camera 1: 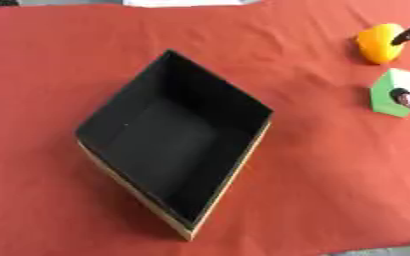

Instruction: Pick up objects on the table and place them in the box.

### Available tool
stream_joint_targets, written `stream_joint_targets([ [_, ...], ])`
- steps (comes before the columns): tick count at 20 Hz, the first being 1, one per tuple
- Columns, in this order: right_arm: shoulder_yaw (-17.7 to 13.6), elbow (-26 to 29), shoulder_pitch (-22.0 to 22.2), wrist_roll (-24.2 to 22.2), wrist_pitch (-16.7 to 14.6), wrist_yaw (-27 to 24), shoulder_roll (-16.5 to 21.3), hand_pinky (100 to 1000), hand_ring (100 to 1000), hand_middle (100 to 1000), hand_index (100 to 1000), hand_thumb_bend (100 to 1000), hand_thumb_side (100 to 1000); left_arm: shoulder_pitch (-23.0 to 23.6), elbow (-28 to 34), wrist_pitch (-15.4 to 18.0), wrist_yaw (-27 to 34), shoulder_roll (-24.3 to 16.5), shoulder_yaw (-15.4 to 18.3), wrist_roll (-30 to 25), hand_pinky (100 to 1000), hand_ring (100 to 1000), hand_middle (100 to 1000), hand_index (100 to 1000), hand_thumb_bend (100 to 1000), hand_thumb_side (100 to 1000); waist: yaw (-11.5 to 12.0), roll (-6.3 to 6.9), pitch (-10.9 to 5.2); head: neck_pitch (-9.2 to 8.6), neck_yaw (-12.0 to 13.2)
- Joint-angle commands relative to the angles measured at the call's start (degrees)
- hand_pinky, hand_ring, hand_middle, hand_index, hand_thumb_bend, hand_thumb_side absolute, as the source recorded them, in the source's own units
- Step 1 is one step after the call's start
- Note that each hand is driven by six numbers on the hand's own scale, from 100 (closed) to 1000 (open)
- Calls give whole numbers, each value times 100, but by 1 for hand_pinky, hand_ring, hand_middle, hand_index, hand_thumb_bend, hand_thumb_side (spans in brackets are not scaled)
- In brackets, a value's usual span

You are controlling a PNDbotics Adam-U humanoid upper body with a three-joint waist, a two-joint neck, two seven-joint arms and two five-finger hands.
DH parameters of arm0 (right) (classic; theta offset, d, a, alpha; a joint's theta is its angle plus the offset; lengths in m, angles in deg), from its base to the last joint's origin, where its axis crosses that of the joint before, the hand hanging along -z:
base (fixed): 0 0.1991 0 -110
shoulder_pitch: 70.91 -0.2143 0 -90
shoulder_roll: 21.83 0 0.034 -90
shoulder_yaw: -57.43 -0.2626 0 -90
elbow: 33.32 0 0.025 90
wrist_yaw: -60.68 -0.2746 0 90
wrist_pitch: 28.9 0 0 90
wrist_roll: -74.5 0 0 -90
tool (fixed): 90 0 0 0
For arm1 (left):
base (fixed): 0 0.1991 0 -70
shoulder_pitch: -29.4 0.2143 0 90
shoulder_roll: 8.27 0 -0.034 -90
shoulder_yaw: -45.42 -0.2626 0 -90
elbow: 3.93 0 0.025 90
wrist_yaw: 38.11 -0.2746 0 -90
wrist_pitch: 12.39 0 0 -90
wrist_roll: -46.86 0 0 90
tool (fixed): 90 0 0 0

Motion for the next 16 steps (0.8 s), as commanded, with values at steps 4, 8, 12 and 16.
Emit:
stream_joint_targets([
  [4, -141, 78, -93, -321, 374, -94, 268, 963, 1000, 874, 918, 352, 100, -69, 84, -6, -40, -176, 56, -15, 535, 806, 685, 813, 100, 573, -16, 8, -52, -91, -126],
  [8, -162, 78, -94, -501, 471, -131, 312, 964, 1000, 877, 925, 351, 100, -72, 84, -6, -44, -183, 55, -20, 534, 806, 685, 813, 100, 573, -32, 18, -33, -101, -136],
  [12, -156, 78, -86, -591, 464, -155, 345, 969, 1000, 892, 940, 401, 100, -69, 84, -7, -46, -187, 52, -22, 534, 807, 685, 812, 100, 574, -48, 20, -26, -95, -140],
  [16, -30, -30, -152, -887, 292, -444, 559, 973, 1000, 901, 944, 437, 100, -35, 84, -21, -54, -207, 49, -32, 533, 808, 685, 813, 100, 575, -143, 31, -29, -54, -119],
])
